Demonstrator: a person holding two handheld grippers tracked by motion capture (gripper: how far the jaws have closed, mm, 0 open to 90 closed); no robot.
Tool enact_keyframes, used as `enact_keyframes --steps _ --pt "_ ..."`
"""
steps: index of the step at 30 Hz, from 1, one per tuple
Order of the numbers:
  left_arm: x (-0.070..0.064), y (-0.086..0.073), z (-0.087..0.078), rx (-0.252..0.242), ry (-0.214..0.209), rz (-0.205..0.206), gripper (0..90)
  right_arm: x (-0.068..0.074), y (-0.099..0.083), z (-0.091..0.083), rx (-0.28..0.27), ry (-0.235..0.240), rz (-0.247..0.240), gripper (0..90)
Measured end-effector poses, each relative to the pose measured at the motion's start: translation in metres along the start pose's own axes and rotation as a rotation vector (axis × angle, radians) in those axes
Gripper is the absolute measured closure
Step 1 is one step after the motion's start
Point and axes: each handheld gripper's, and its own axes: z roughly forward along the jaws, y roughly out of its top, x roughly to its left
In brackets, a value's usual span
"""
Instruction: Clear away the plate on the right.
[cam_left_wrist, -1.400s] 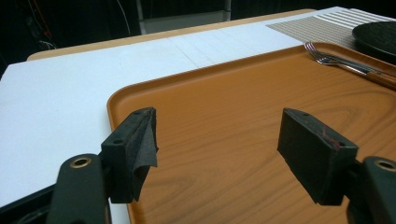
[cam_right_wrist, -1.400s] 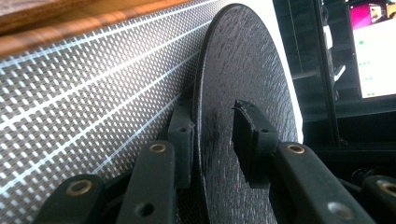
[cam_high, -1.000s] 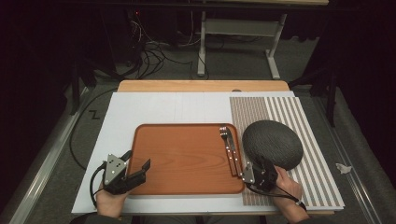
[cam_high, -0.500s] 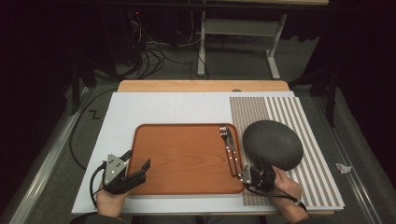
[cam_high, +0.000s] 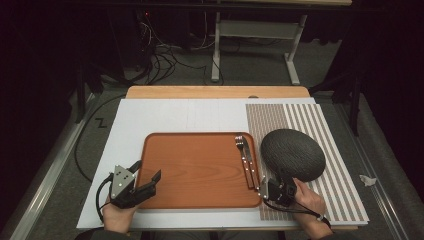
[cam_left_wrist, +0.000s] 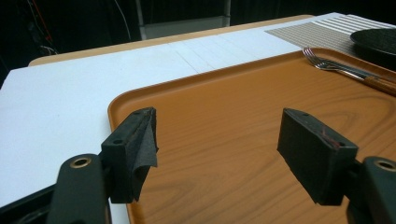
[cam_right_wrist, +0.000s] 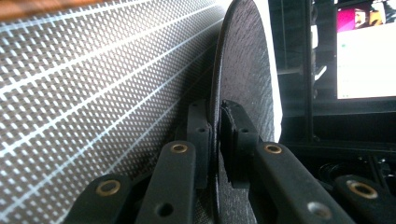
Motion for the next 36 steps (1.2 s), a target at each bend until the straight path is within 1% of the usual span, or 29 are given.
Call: enact_keyframes --steps 3,6,7,8,15,16,18,19,20,23,26,28,30,31,32,33,34,36 --pt "0.0 0.0 0.0 0.0 0.001 0.0 28.3 -0.001 -0.001 -0.001 -0.005 -0.009 -0.009 85.9" --pt "0.0 0.0 0.0 0.001 0.0 0.002 28.3 -0.003 -0.002 -0.002 -0.013 -0.024 -0.007 86.8" --pt "0.0 0.0 0.0 0.001 0.001 0.002 28.3 -0.005 -0.002 -0.003 -0.016 -0.016 -0.006 87.1" --pt "0.0 0.0 0.0 0.002 0.001 0.002 28.3 -0.005 -0.003 -0.003 -0.017 -0.022 -0.003 87.1" --pt "0.0 0.0 0.0 0.001 0.002 0.0 28.4 -0.008 -0.004 -0.004 -0.027 -0.015 0.0 87.2" --pt "0.0 0.0 0.0 0.0 0.003 -0.002 28.4 -0.009 -0.005 -0.004 -0.032 -0.013 -0.003 87.3" --pt "0.001 0.0 0.0 -0.003 0.005 -0.007 28.4 -0.008 -0.004 -0.004 -0.034 -0.015 -0.027 87.3" --pt "0.001 0.0 0.0 -0.004 0.005 -0.008 28.5 -0.008 -0.004 -0.003 -0.043 -0.015 -0.032 87.3" --pt "0.001 0.0 -0.001 -0.004 0.007 -0.008 28.5 -0.008 -0.004 -0.003 -0.039 -0.005 -0.037 87.3" --pt "0.001 0.0 -0.002 -0.006 0.008 -0.009 28.6 -0.008 -0.002 -0.002 -0.044 -0.001 -0.065 87.4" --pt "0.002 0.0 -0.002 -0.007 0.012 -0.014 28.7 -0.01 -0.003 -0.003 -0.049 0.005 -0.065 87.4" --pt "0.002 0.0 -0.002 -0.009 0.014 -0.015 28.7 -0.012 -0.005 -0.003 -0.064 0.006 -0.06 87.5" --pt "0.002 0.0 -0.002 -0.008 0.015 -0.016 28.7 -0.014 -0.006 -0.004 -0.062 0.009 -0.081 87.4" --pt "0.002 0.0 -0.001 -0.008 0.015 -0.016 28.7 -0.014 -0.007 -0.004 -0.069 0.013 -0.087 87.4" --pt "0.002 0.0 -0.001 -0.008 0.015 -0.016 28.7 -0.014 -0.007 -0.003 -0.083 0.004 -0.087 87.4" --pt "0.002 0.0 -0.001 -0.006 0.015 -0.014 28.7 -0.016 -0.007 -0.004 -0.074 0.006 -0.095 87.3" --pt "0.002 0.0 -0.001 -0.007 0.015 -0.014 28.7 -0.018 -0.007 -0.005 -0.071 0.009 -0.097 87.2" --pt "0.002 0.0 -0.002 -0.008 0.015 -0.014 28.7 -0.021 -0.008 -0.005 -0.082 0.016 -0.091 87.1"
